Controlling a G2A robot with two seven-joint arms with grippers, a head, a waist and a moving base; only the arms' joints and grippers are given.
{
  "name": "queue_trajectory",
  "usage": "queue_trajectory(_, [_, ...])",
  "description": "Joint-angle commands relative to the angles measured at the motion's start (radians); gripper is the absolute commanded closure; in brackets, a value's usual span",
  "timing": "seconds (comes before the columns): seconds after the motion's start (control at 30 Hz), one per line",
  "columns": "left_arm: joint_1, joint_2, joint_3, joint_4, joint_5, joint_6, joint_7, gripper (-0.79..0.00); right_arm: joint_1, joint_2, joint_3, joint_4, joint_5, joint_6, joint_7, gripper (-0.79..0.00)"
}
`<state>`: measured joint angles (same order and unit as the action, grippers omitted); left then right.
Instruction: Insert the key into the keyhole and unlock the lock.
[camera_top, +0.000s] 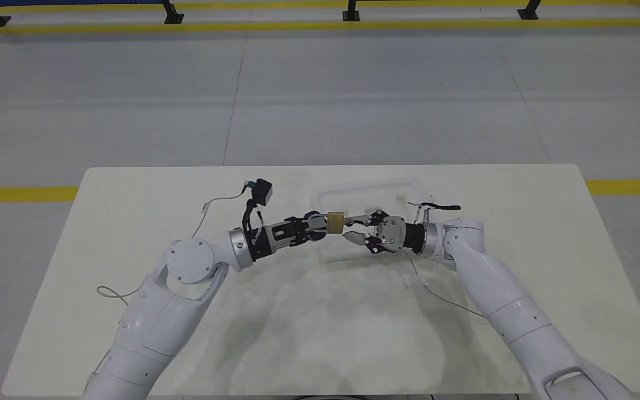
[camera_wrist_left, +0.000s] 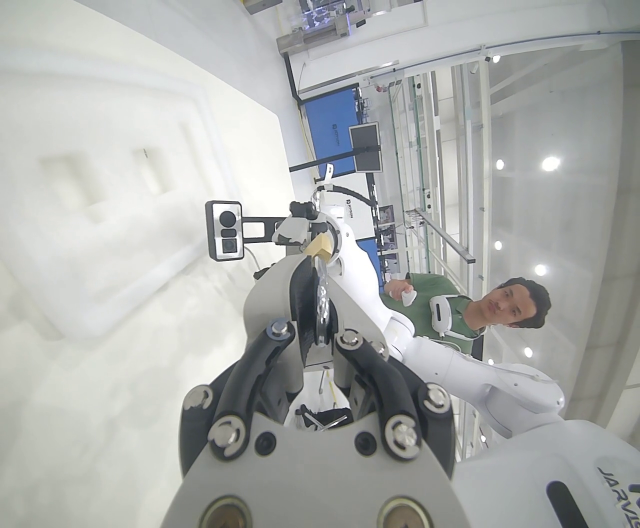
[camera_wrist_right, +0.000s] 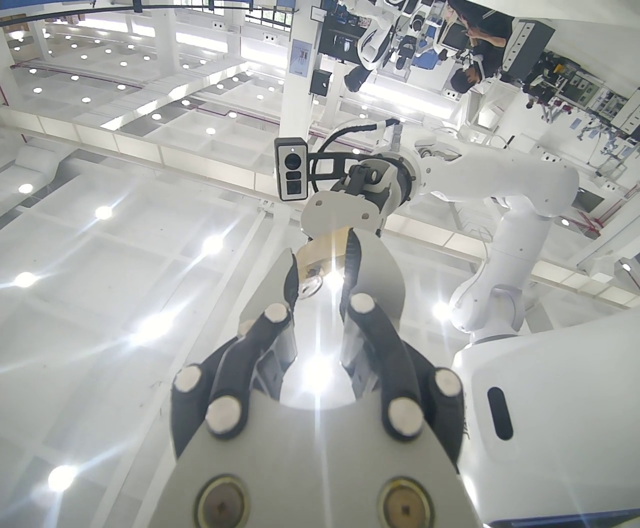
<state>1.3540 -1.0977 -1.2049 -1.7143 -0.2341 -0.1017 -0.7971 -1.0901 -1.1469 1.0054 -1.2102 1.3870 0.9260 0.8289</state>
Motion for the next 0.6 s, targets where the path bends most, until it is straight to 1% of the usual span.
queue_trajectory(0.0, [0.0, 0.0, 0.003, -0.001, 0.002, 0.004, 0.001, 0.0, -0.003, 0.002, 0.006, -0.003, -0.007, -0.007, 0.003, -0.252])
queue_trajectory(0.07, [0.0, 0.0, 0.002, -0.001, 0.007, 0.009, 0.003, 0.0, -0.006, 0.006, 0.017, -0.009, -0.018, -0.021, 0.008, -0.296])
queue_trajectory(0.1, [0.0, 0.001, 0.002, -0.001, 0.009, 0.01, 0.004, 0.0, -0.01, 0.008, 0.023, -0.014, -0.024, -0.028, 0.014, -0.305])
queue_trajectory(0.3, [0.007, 0.003, -0.005, -0.008, 0.013, 0.011, 0.002, 0.0, -0.033, 0.03, 0.073, -0.04, -0.093, -0.067, 0.058, -0.305])
queue_trajectory(0.37, [0.01, 0.004, -0.006, -0.011, 0.012, 0.012, -0.001, 0.0, -0.042, 0.04, 0.093, -0.059, -0.141, -0.095, 0.082, -0.332])
queue_trajectory(0.4, [0.012, 0.004, -0.007, -0.012, 0.012, 0.013, -0.002, 0.0, -0.048, 0.046, 0.103, -0.073, -0.177, -0.118, 0.094, -0.372])
queue_trajectory(0.43, [0.014, 0.005, -0.009, -0.013, 0.014, 0.013, -0.003, 0.0, -0.056, 0.053, 0.112, -0.091, -0.209, -0.135, 0.117, -0.714])
queue_trajectory(0.47, [0.016, 0.005, -0.01, -0.013, 0.012, 0.016, -0.003, 0.0, -0.064, 0.06, 0.123, -0.106, -0.248, -0.163, 0.139, -0.785])
queue_trajectory(0.57, [0.023, 0.007, -0.013, -0.015, 0.007, 0.029, -0.007, 0.0, -0.09, 0.08, 0.154, -0.147, -0.36, -0.24, 0.19, -0.785])
